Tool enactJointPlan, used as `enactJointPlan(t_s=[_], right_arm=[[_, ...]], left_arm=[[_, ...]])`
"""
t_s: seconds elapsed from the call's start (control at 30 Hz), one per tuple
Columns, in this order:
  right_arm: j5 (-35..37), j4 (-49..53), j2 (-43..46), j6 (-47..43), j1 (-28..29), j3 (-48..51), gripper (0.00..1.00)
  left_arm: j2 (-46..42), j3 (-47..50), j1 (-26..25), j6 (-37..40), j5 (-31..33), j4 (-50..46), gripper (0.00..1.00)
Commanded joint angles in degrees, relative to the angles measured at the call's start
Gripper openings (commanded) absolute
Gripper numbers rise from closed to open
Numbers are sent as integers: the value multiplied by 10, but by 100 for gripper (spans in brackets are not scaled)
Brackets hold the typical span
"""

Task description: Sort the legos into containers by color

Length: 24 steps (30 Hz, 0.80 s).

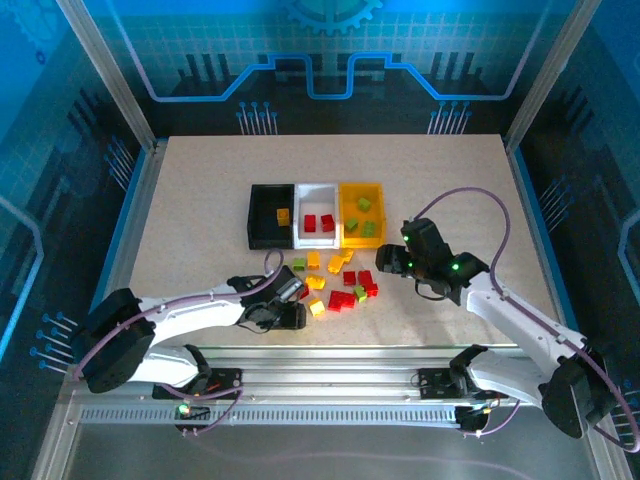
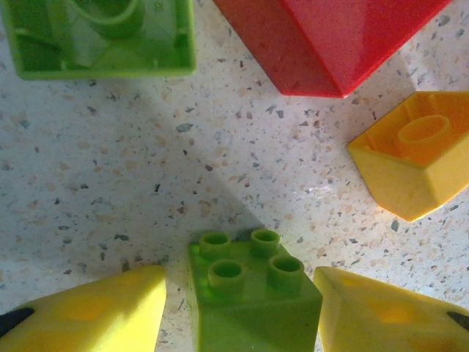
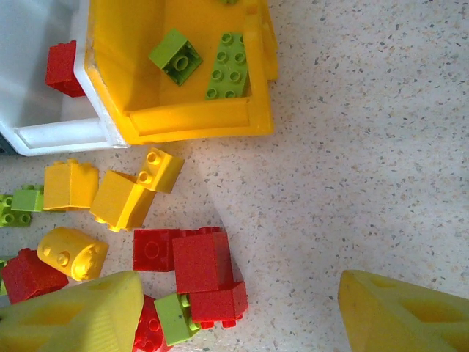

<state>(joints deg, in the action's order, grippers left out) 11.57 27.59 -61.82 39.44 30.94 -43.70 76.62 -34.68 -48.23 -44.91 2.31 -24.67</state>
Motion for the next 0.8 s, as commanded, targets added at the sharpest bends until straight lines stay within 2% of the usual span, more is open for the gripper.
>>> enactJointPlan(t_s=[0.0,0.23,0.47,0.63,0.77], right_arm=[[6,4,6,0,-8,4,73],[1,0,2,2,-8,7,73],[2,2,6,2,-8,11,72],[5,4,9,3,-8,11,73],[6,4,17,3,-9,12,73]], left_arm=[[10,7,-1,4,8,8,57],[32,-6,-1,18,38,11,57],[44,-18,-2,42,71,10,44],[6,-32,-3,51,74,-11,35],[-44,-83,-2,63,85,-62,34]])
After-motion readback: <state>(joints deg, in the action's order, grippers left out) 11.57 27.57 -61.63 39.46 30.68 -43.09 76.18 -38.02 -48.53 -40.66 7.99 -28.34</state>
